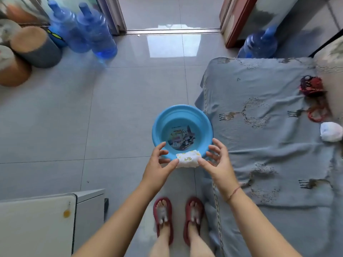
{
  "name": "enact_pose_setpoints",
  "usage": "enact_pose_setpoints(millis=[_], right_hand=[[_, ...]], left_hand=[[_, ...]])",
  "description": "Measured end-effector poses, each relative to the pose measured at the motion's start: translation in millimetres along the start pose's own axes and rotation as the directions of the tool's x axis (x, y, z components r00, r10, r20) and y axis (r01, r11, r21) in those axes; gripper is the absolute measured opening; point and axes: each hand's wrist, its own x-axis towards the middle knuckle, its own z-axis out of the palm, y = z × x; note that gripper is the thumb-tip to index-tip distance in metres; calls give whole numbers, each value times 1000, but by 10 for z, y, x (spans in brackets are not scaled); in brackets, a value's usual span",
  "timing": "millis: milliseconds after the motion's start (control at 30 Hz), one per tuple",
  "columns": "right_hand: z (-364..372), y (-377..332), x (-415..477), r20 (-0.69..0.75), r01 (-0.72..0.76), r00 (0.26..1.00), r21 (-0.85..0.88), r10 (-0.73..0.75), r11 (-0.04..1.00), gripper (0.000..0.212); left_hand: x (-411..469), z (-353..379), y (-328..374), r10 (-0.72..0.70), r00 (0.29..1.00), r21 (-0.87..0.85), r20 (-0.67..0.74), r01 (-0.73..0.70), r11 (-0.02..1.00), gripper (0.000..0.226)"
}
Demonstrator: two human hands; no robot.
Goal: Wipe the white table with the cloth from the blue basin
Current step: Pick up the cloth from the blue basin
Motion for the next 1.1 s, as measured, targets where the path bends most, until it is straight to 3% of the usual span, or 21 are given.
enact_pose_setpoints(millis=[167,333,567,667,833,933,1000,1100], right_hand=[[-61,1132,661,-13,-128,992,-207,128,970,74],[-119,2090,1178,-103,-255,967,-349,233,902,73],[-143,2845,1648,-253,-379,913,-240,320,894,90],[-120,3013,1742,-246,-416,898,-207,365,885,91],[-90,3126,1821,-237,-419,899,-215,369,882,40],[-102,3121,1799,-272,-432,890,-239,367,870,59],[-123,3100,1777,-270,-452,880,-225,390,863,70],[-141,3014,1760,-247,-447,884,-205,396,871,54]], left_hand=[[760,470,-856,-138,989,3,-59,138,990,42],[1334,806,-1645,-259,957,6,-127,262,965,41],[1835,992,-2460,-452,853,-51,-259,456,889,73],[1940,1080,-2623,-554,802,-192,-225,521,832,91],[2029,1238,-2712,-592,805,-386,-29,537,750,45],[2060,1246,-2713,-608,794,-413,-11,550,726,25],[2040,1229,-2690,-635,773,-348,6,597,723,25],[2009,1194,-2620,-645,764,-237,28,632,738,29]])
